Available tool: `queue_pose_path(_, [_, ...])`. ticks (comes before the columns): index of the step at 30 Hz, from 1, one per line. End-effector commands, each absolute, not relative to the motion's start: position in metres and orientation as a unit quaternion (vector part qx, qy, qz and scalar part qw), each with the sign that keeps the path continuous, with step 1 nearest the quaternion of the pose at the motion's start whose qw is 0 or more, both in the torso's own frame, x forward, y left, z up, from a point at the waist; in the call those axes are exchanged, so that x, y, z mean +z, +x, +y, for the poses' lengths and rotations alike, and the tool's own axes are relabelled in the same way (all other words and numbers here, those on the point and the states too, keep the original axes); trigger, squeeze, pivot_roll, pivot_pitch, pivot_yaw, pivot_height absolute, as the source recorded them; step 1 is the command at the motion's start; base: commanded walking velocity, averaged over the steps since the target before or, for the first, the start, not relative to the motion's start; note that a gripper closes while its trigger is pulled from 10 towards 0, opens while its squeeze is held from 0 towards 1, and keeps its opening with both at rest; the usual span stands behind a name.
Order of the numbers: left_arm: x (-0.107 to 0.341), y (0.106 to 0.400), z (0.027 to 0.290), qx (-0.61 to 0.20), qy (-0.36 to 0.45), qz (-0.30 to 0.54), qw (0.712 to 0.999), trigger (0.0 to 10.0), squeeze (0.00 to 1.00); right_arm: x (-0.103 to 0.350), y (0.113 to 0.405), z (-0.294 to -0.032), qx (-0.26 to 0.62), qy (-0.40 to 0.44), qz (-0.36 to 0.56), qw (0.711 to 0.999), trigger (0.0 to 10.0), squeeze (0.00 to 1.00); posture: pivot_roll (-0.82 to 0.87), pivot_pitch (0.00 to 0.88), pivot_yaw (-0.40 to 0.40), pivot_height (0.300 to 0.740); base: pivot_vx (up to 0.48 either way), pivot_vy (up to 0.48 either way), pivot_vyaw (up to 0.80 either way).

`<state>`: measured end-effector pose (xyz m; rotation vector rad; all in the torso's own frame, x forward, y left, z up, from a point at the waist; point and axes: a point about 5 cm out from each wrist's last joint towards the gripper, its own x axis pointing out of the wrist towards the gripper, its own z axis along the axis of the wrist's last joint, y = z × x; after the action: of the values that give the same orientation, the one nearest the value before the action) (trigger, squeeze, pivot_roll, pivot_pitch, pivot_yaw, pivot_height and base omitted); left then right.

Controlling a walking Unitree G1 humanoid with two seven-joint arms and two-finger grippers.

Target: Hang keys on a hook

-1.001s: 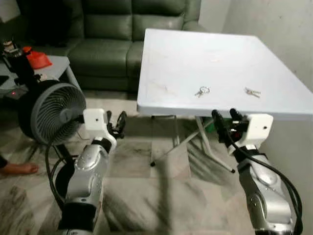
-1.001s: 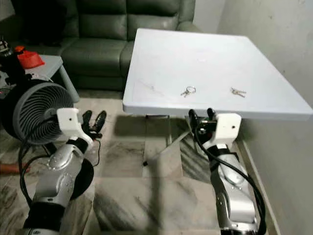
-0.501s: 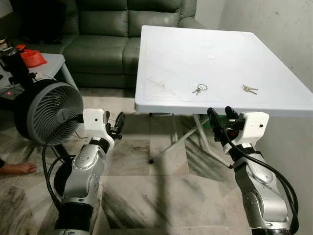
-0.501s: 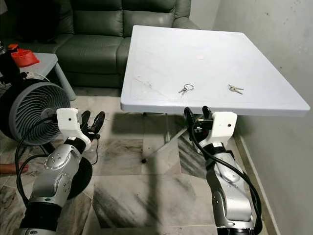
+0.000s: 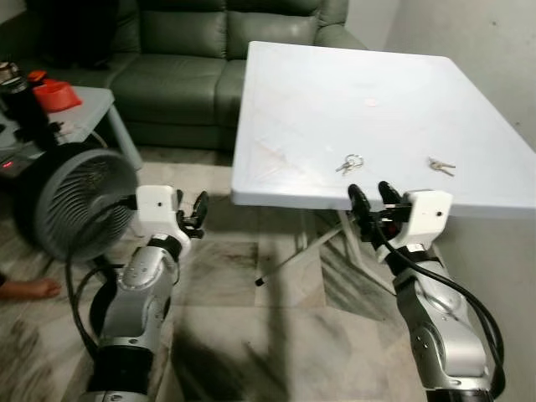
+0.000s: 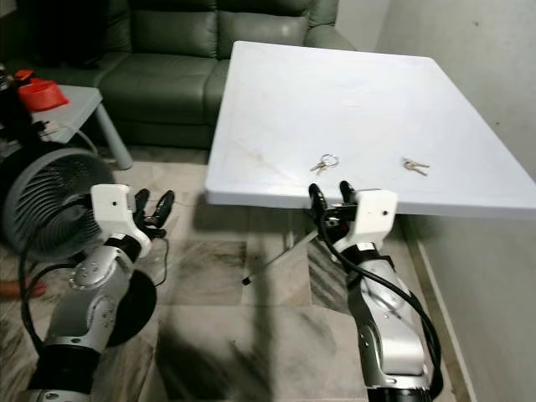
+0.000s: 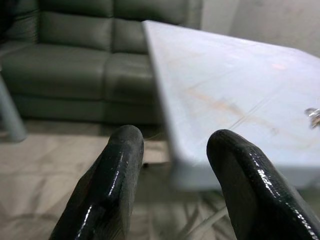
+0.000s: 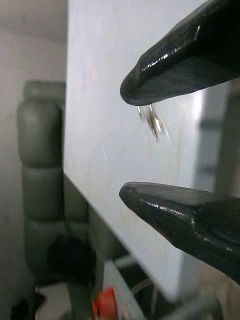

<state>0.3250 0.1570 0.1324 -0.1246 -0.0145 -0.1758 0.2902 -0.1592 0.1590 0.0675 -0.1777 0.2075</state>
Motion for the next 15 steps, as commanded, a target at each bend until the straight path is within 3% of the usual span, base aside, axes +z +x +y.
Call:
queue_pose_path(1, [0.1323,0.3245,0.1483,-0.105,-0.059,-0.005,0.993,10.0,0.0,0.1567,0.291,-0.1618,0.102,0.018,-0.081,0.991,10.0,0.0,-0.06,0.053,-0.042,0.74,0.469,0.0,0.0])
queue_pose_path(12, [0.1326,0.3249,0.1477,-0.107,-0.058,-0.005,0.993,10.0,0.0,0.1575,0.2911,-0.1601,0.108,0.012,-0.083,0.991,10.0,0.0,-0.06,0.049,-0.04,0.74,0.469,0.0,0.8])
queue_pose_path(15, [0.1323,0.3247,0.1467,-0.111,-0.056,-0.005,0.992,10.0,0.0,0.1573,0.2916,-0.1598,0.107,0.036,-0.083,0.99,10.0,0.0,-0.06,0.038,-0.042,0.74,0.469,0.0,0.0])
